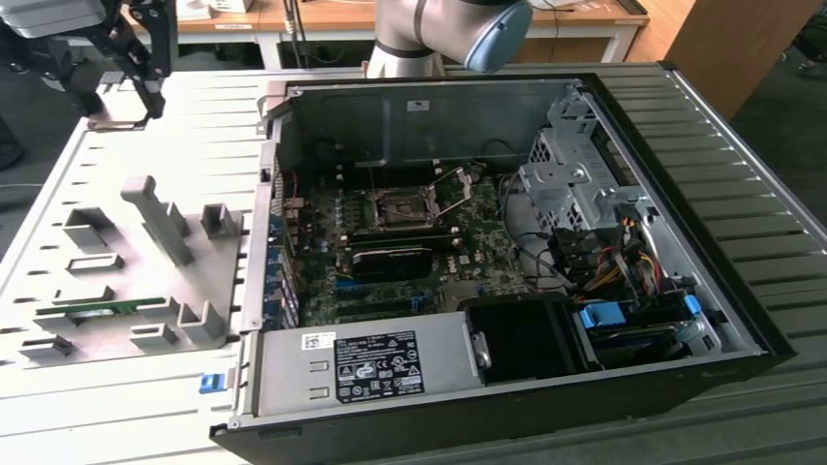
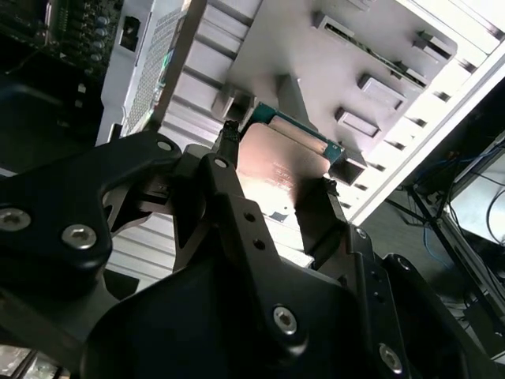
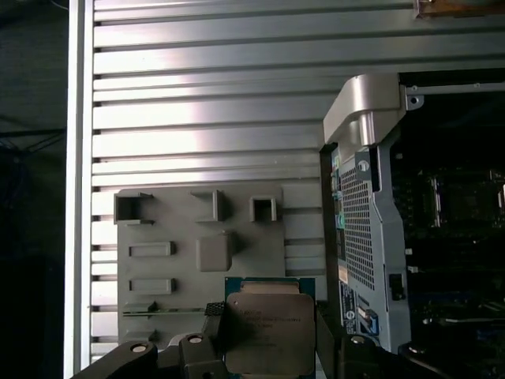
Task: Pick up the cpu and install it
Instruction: 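Pick up the cpu and move it towards the insertion slot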
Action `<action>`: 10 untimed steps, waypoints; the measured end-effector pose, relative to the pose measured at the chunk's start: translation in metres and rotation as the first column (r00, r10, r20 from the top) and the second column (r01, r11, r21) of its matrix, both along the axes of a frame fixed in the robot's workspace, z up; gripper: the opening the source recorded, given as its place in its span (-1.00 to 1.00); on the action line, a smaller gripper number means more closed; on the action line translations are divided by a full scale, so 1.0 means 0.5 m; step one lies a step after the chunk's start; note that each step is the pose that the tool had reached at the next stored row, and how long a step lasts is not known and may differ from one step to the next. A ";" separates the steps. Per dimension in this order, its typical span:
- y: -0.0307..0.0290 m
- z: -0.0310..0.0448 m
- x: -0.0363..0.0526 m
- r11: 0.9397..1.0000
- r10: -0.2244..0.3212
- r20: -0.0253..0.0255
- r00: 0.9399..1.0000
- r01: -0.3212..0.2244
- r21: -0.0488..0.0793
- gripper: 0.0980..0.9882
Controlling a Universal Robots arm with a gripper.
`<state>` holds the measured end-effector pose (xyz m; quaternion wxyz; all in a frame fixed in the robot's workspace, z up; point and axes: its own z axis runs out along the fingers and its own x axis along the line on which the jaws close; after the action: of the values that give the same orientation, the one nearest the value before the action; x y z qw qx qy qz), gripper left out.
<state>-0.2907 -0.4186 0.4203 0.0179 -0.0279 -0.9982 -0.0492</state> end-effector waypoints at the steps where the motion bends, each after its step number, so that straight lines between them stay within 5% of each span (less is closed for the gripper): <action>1: 0.000 0.000 0.006 1.000 0.000 0.000 1.000 0.000 0.000 0.00; 10: 0.000 -0.003 0.041 1.000 0.000 -0.001 1.000 0.000 0.000 0.00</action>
<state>-0.2701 -0.4185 0.4187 0.0183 -0.0280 -0.9982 -0.0492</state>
